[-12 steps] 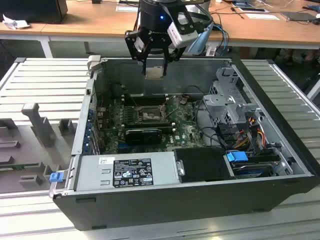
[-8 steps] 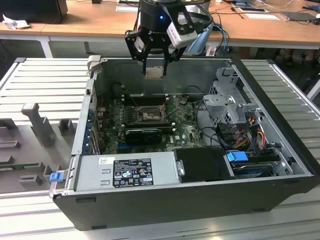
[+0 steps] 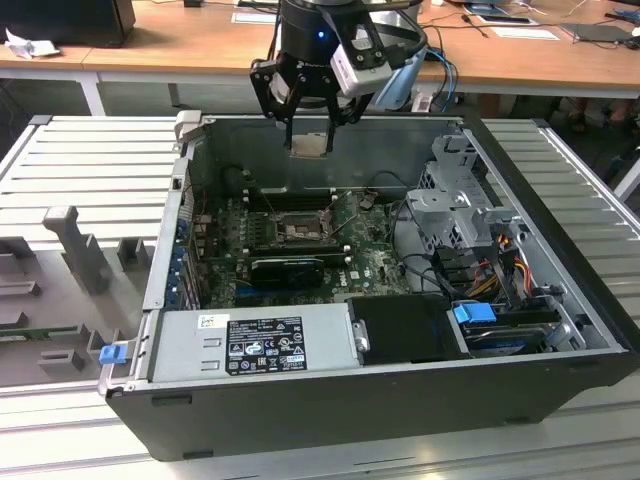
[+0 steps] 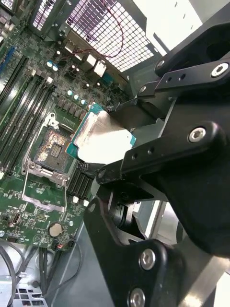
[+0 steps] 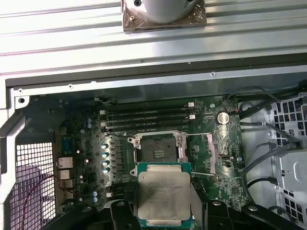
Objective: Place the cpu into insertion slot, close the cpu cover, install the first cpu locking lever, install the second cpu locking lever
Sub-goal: 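Place the cpu into insertion slot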
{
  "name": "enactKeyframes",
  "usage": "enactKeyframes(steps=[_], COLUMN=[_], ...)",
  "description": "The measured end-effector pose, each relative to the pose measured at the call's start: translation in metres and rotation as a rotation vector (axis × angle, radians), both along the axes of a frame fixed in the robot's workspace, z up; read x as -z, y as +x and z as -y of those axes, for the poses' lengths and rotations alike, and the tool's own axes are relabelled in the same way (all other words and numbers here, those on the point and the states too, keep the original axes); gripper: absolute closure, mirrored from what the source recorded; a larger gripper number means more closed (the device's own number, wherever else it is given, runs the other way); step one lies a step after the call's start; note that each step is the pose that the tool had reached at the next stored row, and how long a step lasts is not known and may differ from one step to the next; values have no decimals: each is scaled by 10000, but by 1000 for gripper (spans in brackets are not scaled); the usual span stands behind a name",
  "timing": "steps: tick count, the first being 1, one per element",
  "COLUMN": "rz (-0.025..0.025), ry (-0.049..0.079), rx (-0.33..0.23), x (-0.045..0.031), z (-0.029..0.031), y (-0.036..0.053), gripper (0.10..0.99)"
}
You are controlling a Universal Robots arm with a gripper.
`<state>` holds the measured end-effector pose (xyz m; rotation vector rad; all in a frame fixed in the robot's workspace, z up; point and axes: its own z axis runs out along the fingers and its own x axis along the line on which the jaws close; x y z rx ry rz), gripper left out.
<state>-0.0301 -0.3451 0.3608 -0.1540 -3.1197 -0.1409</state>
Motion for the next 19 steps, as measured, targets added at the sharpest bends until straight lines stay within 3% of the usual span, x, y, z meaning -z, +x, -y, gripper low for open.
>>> enactKeyframes(steps=[11,19], rz=[0,0], ry=[1,-20], rx=[592,1607], x=[1,11], z=[0,-1], y=[0,0], gripper=[557,557])
